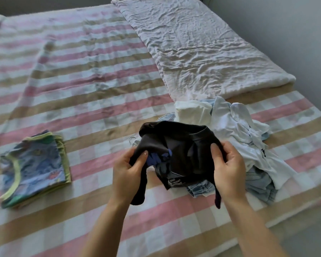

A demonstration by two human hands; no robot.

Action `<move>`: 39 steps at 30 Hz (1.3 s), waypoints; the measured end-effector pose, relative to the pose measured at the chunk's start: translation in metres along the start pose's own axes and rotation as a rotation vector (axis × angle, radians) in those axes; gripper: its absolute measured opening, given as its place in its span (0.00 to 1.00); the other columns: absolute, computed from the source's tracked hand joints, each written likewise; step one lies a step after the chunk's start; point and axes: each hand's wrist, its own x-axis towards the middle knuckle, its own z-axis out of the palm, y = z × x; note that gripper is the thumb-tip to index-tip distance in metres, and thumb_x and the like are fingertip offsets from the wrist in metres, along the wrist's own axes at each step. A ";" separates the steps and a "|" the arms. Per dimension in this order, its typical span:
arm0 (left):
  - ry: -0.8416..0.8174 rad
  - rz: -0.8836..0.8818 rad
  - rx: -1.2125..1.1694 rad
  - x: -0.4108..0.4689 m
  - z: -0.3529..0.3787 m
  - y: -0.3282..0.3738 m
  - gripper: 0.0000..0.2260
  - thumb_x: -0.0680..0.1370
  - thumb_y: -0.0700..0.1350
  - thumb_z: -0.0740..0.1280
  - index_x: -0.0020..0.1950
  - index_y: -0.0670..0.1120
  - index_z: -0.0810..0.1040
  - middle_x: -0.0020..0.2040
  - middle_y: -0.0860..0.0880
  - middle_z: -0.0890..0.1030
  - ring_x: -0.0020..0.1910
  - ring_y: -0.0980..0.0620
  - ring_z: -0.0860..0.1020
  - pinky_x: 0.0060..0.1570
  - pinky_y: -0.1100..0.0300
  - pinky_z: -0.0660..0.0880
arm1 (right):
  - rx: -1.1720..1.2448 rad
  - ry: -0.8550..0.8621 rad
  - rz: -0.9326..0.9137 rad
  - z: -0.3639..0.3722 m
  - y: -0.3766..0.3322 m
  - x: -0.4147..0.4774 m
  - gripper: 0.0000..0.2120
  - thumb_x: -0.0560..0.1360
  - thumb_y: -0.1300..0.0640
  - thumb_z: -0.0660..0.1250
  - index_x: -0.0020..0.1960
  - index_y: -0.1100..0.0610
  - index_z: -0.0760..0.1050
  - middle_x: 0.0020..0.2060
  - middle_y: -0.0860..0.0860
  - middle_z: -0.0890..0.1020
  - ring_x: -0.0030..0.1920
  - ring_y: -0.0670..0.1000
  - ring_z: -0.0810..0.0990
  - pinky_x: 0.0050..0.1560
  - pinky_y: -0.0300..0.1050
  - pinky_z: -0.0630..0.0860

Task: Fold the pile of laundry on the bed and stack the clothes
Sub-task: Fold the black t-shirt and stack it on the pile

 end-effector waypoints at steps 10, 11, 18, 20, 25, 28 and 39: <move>0.104 -0.038 0.035 -0.118 -0.196 0.027 0.16 0.74 0.30 0.65 0.39 0.50 0.82 0.34 0.52 0.82 0.31 0.60 0.78 0.31 0.69 0.73 | 0.063 -0.294 -0.074 0.047 -0.086 -0.111 0.13 0.77 0.59 0.63 0.39 0.43 0.78 0.35 0.40 0.82 0.36 0.38 0.79 0.37 0.27 0.71; 0.120 -0.036 0.056 -0.128 -0.208 0.028 0.17 0.74 0.30 0.65 0.40 0.52 0.82 0.34 0.53 0.82 0.32 0.61 0.78 0.32 0.70 0.73 | 0.074 -0.319 -0.073 0.052 -0.089 -0.120 0.13 0.76 0.59 0.63 0.39 0.44 0.79 0.35 0.41 0.82 0.36 0.38 0.79 0.37 0.27 0.72; 0.241 -0.074 0.172 -0.158 -0.259 -0.023 0.14 0.75 0.37 0.67 0.39 0.57 0.81 0.38 0.56 0.83 0.37 0.62 0.79 0.33 0.69 0.73 | -0.008 -0.431 -0.035 0.117 -0.062 -0.155 0.12 0.77 0.61 0.63 0.41 0.46 0.78 0.35 0.41 0.82 0.38 0.37 0.77 0.40 0.27 0.70; 0.259 -0.158 0.223 -0.156 -0.259 -0.061 0.15 0.75 0.37 0.67 0.38 0.59 0.80 0.37 0.55 0.83 0.37 0.59 0.79 0.35 0.63 0.73 | -0.073 -0.448 0.006 0.142 -0.034 -0.159 0.10 0.77 0.62 0.63 0.42 0.49 0.77 0.36 0.42 0.81 0.39 0.42 0.78 0.39 0.28 0.70; 0.139 -0.292 0.368 -0.141 -0.244 -0.153 0.08 0.75 0.38 0.67 0.42 0.51 0.81 0.37 0.55 0.82 0.39 0.59 0.79 0.37 0.66 0.72 | -0.307 -0.469 0.070 0.190 0.044 -0.164 0.07 0.77 0.60 0.63 0.49 0.57 0.80 0.42 0.50 0.82 0.46 0.52 0.79 0.44 0.43 0.71; 0.085 -0.357 0.449 -0.131 -0.237 -0.194 0.05 0.76 0.40 0.65 0.46 0.47 0.81 0.41 0.51 0.83 0.42 0.51 0.79 0.41 0.57 0.73 | -0.436 -0.473 0.094 0.209 0.082 -0.164 0.08 0.77 0.57 0.63 0.51 0.57 0.80 0.46 0.55 0.83 0.49 0.57 0.79 0.47 0.50 0.73; 0.214 -0.691 0.120 -0.075 -0.248 -0.245 0.07 0.79 0.37 0.61 0.51 0.39 0.78 0.40 0.44 0.79 0.33 0.51 0.75 0.35 0.62 0.74 | -0.461 -0.487 0.184 0.199 0.126 -0.162 0.09 0.74 0.49 0.67 0.50 0.52 0.77 0.43 0.46 0.80 0.44 0.48 0.77 0.43 0.43 0.70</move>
